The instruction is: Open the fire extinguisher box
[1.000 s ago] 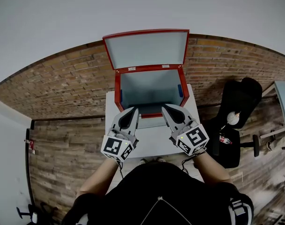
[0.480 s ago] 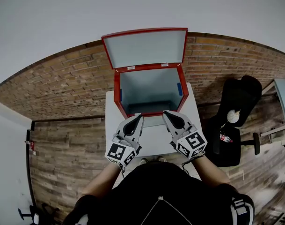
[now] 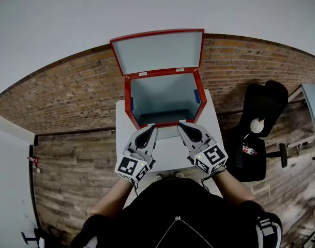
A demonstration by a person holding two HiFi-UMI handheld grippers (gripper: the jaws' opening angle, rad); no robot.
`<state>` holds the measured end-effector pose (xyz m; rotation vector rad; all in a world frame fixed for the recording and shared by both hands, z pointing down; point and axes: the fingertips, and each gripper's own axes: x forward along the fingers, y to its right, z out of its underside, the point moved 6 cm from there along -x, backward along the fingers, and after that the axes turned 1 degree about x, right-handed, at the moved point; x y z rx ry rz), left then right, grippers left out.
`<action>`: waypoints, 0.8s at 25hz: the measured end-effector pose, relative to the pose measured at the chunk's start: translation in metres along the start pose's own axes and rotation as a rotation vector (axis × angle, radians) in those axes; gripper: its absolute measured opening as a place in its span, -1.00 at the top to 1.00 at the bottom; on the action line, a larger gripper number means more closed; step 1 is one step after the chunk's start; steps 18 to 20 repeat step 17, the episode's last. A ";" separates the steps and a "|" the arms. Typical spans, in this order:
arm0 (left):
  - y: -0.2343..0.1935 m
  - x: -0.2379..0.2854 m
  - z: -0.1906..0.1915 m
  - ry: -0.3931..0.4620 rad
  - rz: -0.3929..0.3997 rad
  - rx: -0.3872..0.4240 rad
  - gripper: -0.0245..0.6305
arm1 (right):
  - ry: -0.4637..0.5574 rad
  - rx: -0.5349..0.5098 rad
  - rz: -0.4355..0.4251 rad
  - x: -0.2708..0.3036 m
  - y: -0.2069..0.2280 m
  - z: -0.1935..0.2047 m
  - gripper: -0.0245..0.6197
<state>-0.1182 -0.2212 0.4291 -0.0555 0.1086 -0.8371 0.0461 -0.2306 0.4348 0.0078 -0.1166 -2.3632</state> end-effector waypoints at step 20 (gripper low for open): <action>-0.008 -0.002 0.006 -0.002 -0.016 -0.025 0.78 | -0.015 0.015 0.033 0.000 0.006 0.005 0.87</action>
